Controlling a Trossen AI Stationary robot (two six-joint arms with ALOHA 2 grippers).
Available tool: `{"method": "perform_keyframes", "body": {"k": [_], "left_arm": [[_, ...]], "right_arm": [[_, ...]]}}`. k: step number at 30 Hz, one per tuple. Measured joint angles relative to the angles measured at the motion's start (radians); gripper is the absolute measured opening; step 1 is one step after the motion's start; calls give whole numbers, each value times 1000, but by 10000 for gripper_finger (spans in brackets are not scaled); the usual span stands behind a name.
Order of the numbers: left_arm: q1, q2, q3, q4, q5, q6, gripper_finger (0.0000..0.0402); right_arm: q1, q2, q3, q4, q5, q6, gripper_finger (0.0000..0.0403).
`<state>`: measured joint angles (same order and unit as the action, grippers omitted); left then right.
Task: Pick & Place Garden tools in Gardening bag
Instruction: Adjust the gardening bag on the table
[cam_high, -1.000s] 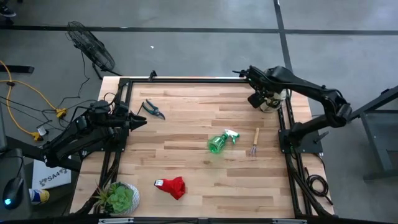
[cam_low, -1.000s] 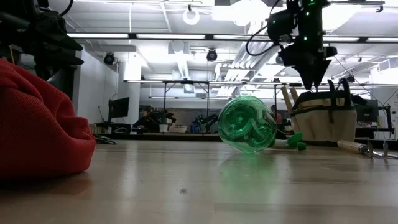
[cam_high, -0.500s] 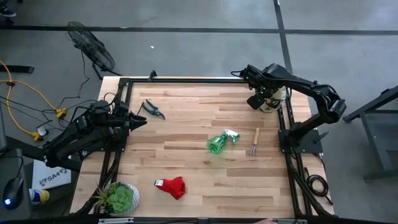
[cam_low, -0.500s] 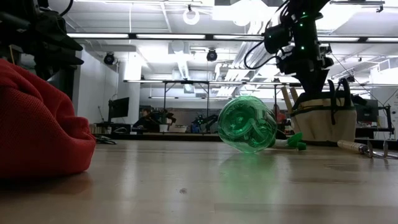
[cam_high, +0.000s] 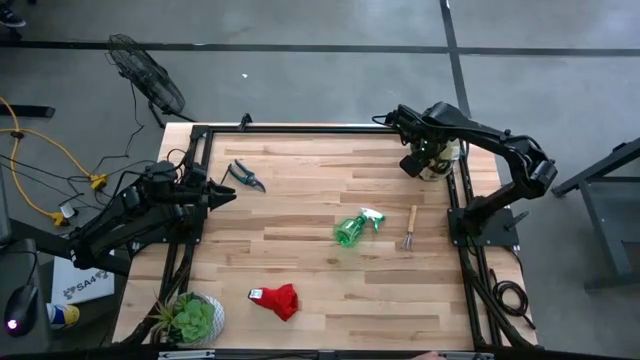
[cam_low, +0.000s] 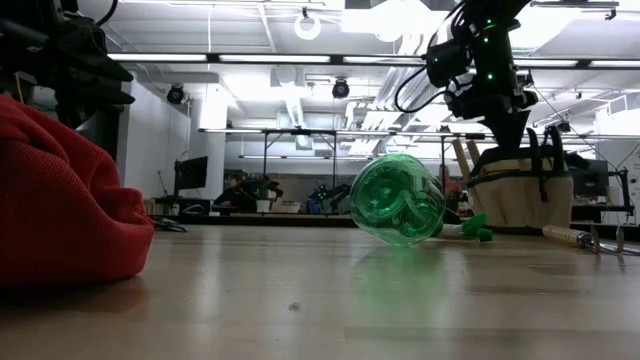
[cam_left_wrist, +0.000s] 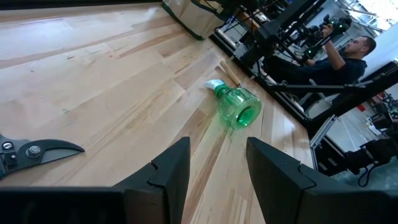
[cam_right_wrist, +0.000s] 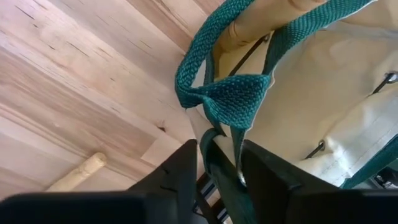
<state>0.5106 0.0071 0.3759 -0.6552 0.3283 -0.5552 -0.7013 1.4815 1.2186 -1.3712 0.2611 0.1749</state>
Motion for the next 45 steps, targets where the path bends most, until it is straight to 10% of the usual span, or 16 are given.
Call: {"method": "perform_keyframes", "body": {"k": [9, 22, 38, 45], "left_arm": [[0, 0, 0, 0, 0, 0, 154], [0, 0, 0, 0, 0, 0, 154], [0, 0, 0, 0, 0, 0, 154], [0, 0, 0, 0, 0, 0, 154]], "right_arm": [[19, 0, 0, 3, -2, 13, 13], [21, -1, 0, 26, -8, -12, 5], [0, -1, -7, 27, -57, -97, 160], [-8, -2, -36, 22, 1, -94, 160]]}}
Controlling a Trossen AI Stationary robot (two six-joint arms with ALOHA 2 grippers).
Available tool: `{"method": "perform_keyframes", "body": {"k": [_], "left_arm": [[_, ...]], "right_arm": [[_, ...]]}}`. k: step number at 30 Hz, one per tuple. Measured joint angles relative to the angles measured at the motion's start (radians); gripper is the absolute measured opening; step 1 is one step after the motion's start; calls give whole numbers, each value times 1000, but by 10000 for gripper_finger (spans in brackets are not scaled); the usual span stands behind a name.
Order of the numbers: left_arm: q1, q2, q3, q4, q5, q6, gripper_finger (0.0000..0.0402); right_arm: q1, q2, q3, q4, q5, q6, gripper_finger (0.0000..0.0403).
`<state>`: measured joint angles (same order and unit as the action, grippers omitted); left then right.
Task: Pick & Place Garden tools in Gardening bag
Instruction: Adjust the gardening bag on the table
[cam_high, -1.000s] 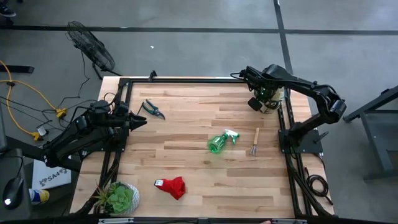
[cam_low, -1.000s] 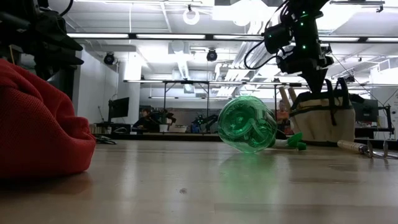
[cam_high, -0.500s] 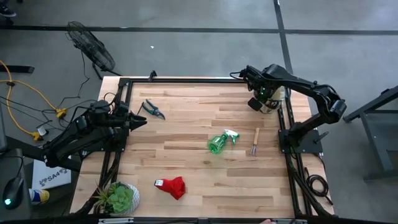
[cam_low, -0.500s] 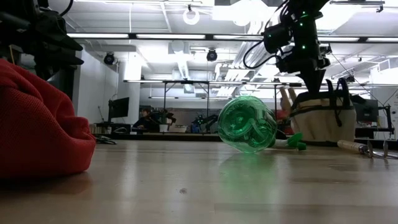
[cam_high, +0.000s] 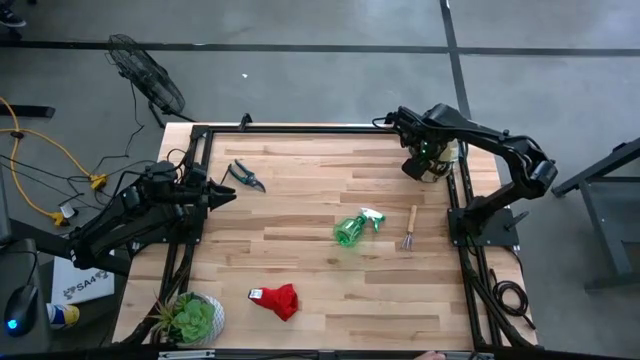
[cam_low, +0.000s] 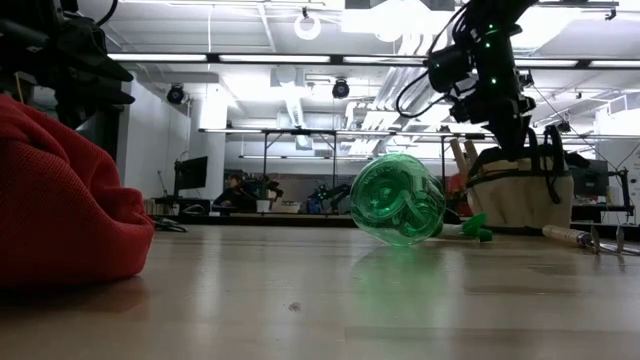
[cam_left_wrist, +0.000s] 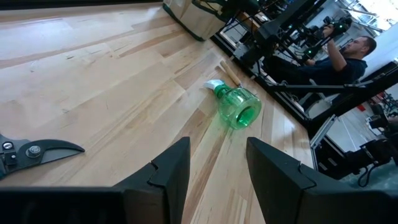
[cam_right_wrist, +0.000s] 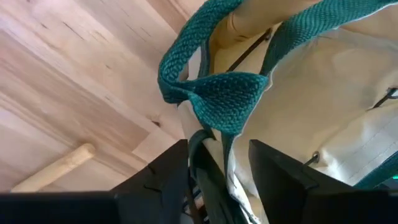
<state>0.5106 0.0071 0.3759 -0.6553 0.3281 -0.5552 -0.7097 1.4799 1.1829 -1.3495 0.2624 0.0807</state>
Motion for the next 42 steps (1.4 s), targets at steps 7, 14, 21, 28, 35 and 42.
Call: {"method": "perform_keyframes", "body": {"k": [7, 14, 21, 28, 35, 42], "left_arm": [[0, 0, 0, 0, 0, 0, 154], [0, 0, 0, 0, 0, 0, 154], [0, 0, 0, 0, 0, 0, 154], [0, 0, 0, 0, 0, 0, 154], [0, 0, 0, 0, 0, 0, 154], [0, 0, 0, 0, 0, 0, 154]], "right_arm": [[0, 0, -2, -1, -3, 1, 67], [9, 0, -2, 1, -6, 39, 5], [59, -32, -2, 61, -121, 166, 4], [121, -55, -1, 180, -229, 341, 4], [200, -53, -1, 369, -336, 449, 4], [303, -51, -1, 454, -340, 550, 4]]}}
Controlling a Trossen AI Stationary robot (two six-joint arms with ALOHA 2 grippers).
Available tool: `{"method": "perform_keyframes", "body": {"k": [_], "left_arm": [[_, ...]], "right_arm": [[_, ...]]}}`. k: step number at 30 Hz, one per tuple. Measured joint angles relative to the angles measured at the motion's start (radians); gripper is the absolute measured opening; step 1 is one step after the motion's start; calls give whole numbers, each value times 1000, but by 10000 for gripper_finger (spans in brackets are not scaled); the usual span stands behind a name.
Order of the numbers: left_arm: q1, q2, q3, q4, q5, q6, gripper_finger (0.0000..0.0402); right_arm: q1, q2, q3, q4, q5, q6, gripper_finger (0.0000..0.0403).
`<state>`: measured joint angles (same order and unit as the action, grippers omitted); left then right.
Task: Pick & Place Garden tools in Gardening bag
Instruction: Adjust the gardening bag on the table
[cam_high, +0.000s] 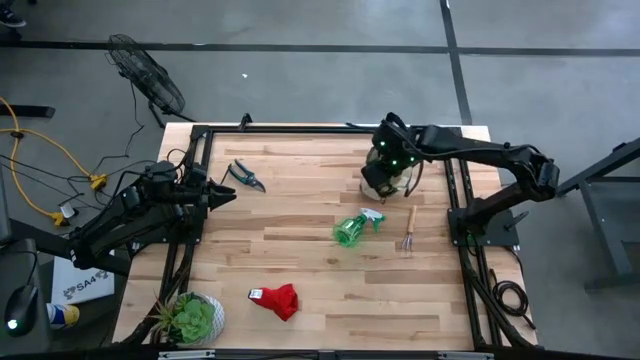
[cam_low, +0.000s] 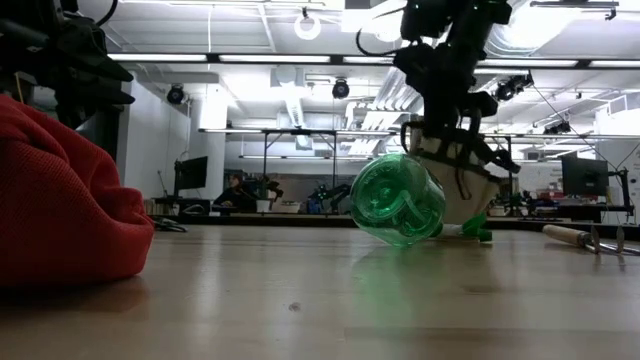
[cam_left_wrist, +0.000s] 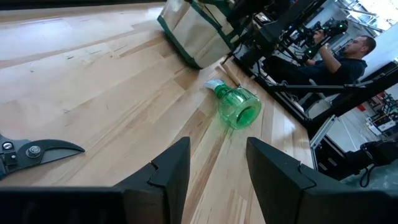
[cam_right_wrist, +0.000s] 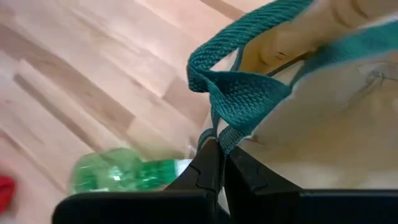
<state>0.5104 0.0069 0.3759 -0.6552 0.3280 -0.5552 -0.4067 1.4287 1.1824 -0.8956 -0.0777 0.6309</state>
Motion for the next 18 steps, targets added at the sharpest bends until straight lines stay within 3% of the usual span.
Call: {"method": "perform_keyframes", "body": {"k": [11, 18], "left_arm": [[0, 0, 0, 0, 0, 0, 154], [0, 0, 0, 0, 0, 0, 154]], "right_arm": [[130, 130, 1, 243, -30, 164, 3], [152, 233, 86, 337, -12, 187, 3]]}}
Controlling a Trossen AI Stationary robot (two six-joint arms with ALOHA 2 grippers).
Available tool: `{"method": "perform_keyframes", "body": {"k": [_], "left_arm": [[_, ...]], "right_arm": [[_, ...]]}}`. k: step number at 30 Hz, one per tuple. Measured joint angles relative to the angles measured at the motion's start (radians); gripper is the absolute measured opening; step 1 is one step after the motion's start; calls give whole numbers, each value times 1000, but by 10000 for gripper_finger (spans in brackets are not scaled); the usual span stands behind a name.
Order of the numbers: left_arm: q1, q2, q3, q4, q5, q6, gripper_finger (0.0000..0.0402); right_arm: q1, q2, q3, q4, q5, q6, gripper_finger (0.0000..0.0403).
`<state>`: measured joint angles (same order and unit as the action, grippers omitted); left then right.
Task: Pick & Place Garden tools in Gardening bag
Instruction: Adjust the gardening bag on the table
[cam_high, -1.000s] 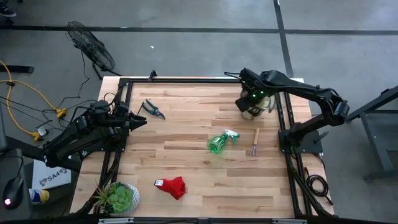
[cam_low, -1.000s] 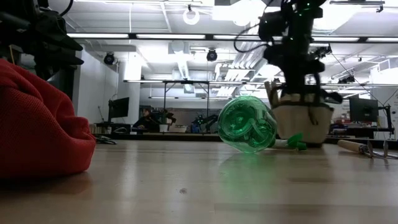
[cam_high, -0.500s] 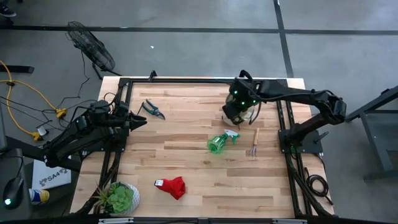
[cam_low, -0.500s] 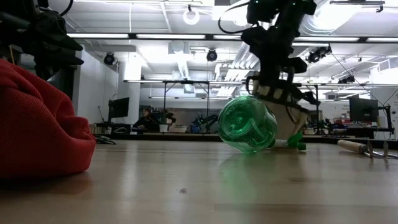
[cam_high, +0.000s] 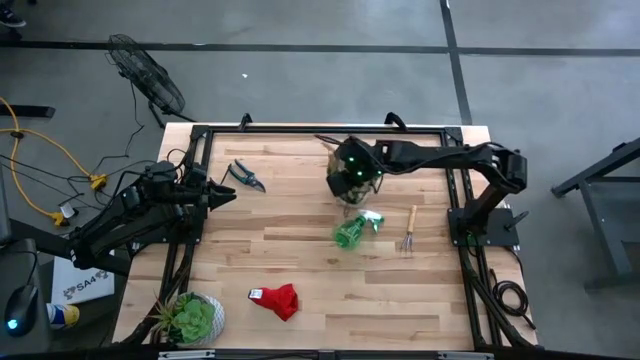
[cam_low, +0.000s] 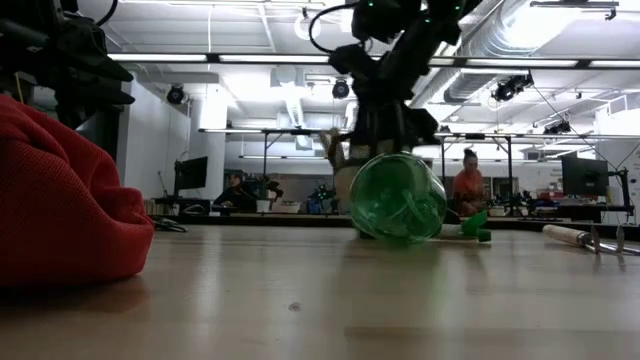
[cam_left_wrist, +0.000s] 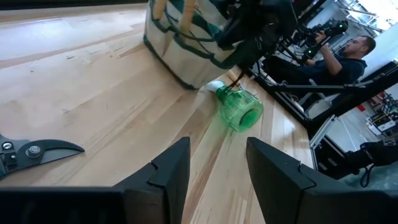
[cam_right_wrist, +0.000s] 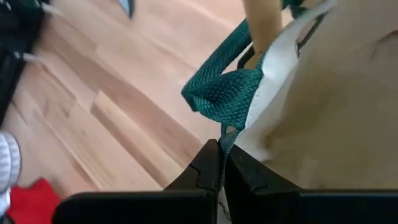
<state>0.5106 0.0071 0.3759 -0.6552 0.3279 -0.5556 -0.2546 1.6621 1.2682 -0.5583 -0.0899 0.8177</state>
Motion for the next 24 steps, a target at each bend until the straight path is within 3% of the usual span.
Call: {"method": "perform_keyframes", "body": {"k": [6, 24], "left_arm": [[0, 0, 0, 0, 0, 0, 154], [0, 0, 0, 0, 0, 0, 154]], "right_arm": [[-13, 45, 68, 44, 45, -19, 3], [-111, 109, 69, 196, 160, -28, 3]]}}
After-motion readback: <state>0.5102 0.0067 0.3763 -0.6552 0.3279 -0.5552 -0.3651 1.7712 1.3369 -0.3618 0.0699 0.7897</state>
